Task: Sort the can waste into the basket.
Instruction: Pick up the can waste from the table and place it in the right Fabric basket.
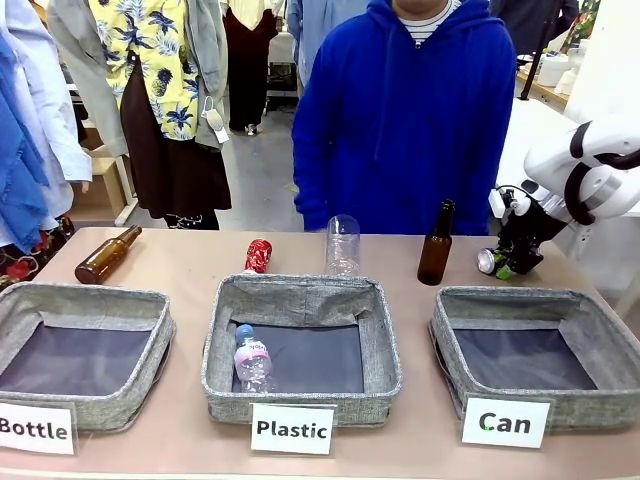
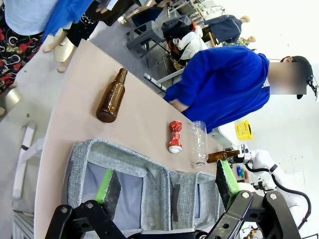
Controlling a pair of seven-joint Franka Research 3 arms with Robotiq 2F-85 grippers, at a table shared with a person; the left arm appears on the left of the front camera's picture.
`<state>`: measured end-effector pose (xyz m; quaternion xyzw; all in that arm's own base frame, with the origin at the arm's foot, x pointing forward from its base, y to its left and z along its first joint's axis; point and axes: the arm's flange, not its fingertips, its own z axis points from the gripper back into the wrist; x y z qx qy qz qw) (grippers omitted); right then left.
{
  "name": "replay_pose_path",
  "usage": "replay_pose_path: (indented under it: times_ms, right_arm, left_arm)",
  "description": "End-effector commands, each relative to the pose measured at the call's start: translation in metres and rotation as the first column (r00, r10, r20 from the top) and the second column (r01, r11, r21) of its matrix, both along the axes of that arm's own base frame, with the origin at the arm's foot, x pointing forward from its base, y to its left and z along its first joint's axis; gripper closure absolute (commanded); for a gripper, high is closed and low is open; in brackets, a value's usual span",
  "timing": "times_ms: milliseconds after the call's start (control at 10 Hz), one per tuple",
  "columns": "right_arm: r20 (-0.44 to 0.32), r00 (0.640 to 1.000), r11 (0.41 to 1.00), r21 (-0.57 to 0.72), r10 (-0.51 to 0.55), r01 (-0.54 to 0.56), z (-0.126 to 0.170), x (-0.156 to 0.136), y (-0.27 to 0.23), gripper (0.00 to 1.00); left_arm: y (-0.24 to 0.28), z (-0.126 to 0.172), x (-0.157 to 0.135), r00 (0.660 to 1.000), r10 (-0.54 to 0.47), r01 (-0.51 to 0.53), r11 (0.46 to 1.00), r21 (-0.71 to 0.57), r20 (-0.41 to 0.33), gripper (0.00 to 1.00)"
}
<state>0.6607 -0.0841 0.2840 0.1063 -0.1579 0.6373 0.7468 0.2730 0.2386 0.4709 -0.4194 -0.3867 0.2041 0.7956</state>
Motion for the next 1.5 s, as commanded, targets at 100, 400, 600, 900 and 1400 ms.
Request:
replay_pose_path:
  times_ms: [100,400,600,900,1400]
  right_arm:
    - [-0.012,1.0,1.0,0.002,0.002,-0.002,0.012,0.001,-0.001,0.87]
    - [-0.068,0.994,0.995,-0.045,-0.088,0.085,0.104,-0.048,-0.006,1.0]
    - [-0.156,0.978,0.99,0.001,-0.138,0.14,0.174,-0.128,-0.013,1.0]
    - [-0.168,0.984,0.997,0.057,0.056,-0.047,0.185,-0.214,0.01,1.0]
    - [-0.153,0.977,0.987,0.093,0.147,-0.134,0.172,-0.227,0.013,0.13]
  left_arm:
    - [0.001,-0.002,0.003,1.0,-0.005,0.005,1.0,0.005,0.031,0.0]
    - [0.001,-0.002,0.003,1.0,-0.005,0.005,1.0,0.005,0.031,0.0]
    - [0.001,-0.002,0.003,1.0,-0.005,0.005,1.0,0.005,0.031,0.0]
    - [0.001,-0.002,0.003,1.0,-0.005,0.005,1.0,0.005,0.031,0.0]
    - [0.001,-0.002,0.003,1.0,-0.005,0.005,1.0,0.005,0.031,0.0]
